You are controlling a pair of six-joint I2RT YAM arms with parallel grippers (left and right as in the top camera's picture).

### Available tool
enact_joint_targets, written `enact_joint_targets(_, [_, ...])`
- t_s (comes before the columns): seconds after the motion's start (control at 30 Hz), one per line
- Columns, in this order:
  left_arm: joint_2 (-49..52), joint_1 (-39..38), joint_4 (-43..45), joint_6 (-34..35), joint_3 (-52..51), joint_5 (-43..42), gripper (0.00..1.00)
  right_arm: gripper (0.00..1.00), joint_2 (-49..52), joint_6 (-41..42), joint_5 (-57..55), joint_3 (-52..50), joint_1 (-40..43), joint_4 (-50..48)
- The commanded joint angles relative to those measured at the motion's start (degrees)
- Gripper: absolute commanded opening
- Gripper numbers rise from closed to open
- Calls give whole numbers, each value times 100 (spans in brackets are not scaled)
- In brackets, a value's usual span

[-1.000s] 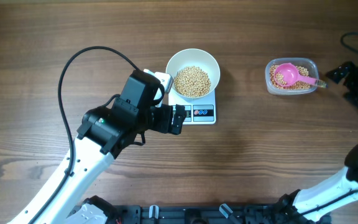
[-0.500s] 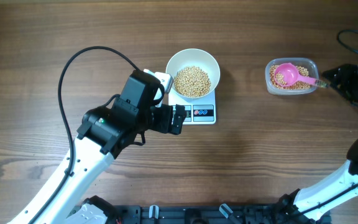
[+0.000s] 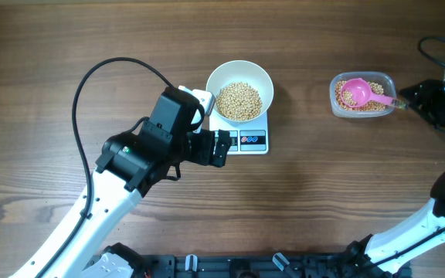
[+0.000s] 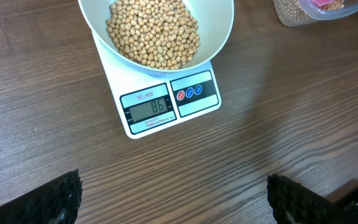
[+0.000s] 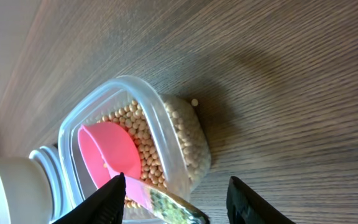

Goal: Scoop item into bowl and weigh 150g on scale

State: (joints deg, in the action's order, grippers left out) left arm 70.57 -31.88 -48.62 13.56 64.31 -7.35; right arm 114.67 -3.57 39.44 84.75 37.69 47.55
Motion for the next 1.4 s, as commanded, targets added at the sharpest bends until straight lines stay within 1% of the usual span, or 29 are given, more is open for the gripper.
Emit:
enact_joint_targets(0.0, [-4,-26,0,-118,-24,55,100,52,127,-94,-116,-9,-155,46])
enact_joint_targets(0.1, [-4,-26,0,-118,-24,55,100,52,127,-81,-450,-11,-164,114])
enact_joint_targets(0.43, [-4,-26,0,-118,-24,55,100,52,129,-96,-446,-15,-190,144])
enact_joint_targets(0.63, [-4,-26,0,-118,-24,55,100,50,129,-94,-11,-136,-205,136])
enact_joint_targets(0.8, [-4,-26,0,-118,-24,55,100,49,129,-98,-59,-269,-208,-44])
enact_joint_targets(0.87, [-4,-26,0,-118,-24,55,99,44,129,-96,-59,-328,-205,-81])
enact_joint_targets(1.0, [-4,-26,0,-118,-24,55,100,38,129,-76,-57,-356,-208,-170])
enact_joint_targets(1.2, [-4,-26,0,-118,-24,55,100,33,129,-76,-37,-356,-205,-173])
enact_joint_targets(1.3, [-4,-26,0,-118,-24,55,100,23,129,-76,-37,-356,-205,-168])
enact_joint_targets(1.37, [-4,-26,0,-118,-24,55,100,20,129,-72,-37,-356,-205,-162])
